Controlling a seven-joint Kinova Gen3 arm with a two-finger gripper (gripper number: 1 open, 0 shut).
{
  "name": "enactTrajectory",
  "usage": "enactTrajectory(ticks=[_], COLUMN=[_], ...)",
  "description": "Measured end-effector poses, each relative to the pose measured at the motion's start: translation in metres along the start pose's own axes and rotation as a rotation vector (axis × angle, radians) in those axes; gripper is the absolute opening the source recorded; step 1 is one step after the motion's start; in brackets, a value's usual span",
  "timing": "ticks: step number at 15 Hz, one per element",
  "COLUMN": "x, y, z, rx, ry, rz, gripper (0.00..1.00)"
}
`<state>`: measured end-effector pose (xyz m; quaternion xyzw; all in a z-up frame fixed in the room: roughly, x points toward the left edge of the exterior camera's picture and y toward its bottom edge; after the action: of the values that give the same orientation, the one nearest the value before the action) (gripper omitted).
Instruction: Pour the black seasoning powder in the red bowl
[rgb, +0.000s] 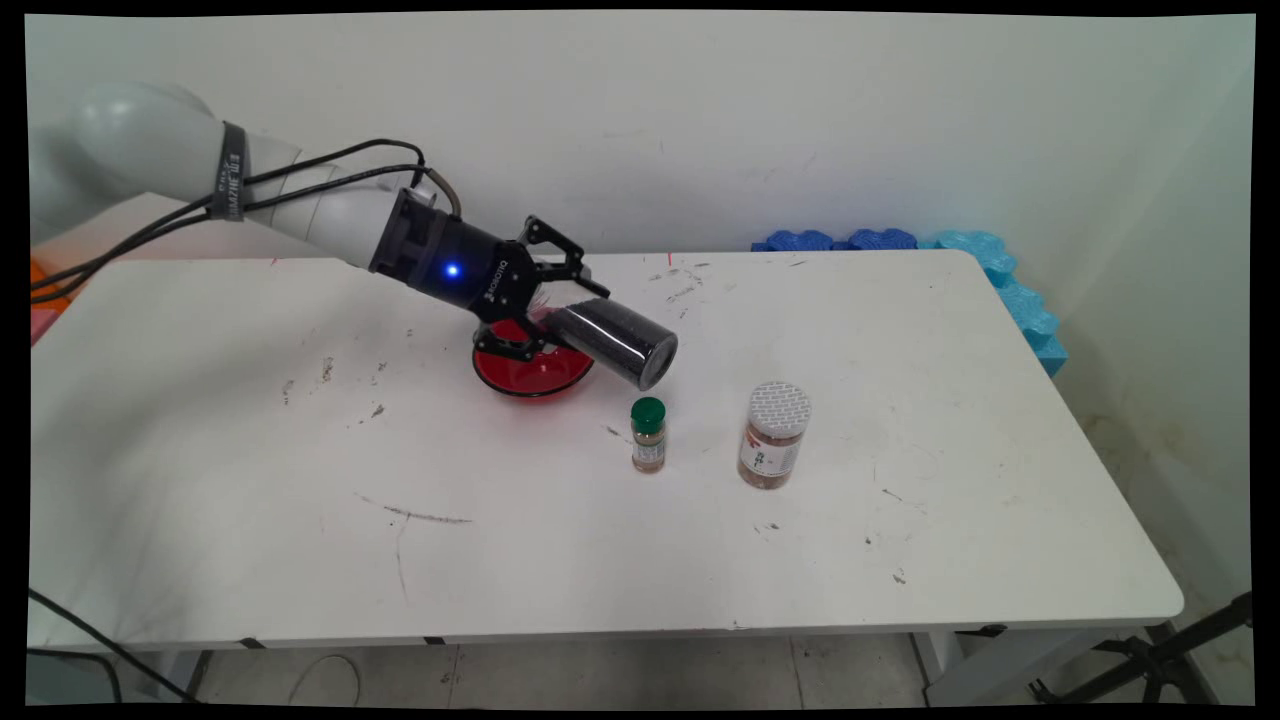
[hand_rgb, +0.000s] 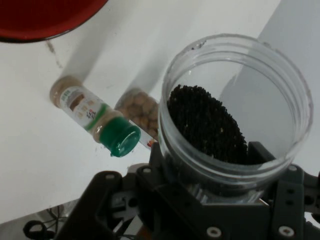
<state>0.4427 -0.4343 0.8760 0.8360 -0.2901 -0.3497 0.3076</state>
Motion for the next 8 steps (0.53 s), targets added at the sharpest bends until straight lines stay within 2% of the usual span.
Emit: enactTrajectory(ticks=[8], x=[0.0002], y=[0.0002], z=[0.0001], rx=[-0.024], ry=[-0.018], rz=[-0.056], gripper=[0.0])
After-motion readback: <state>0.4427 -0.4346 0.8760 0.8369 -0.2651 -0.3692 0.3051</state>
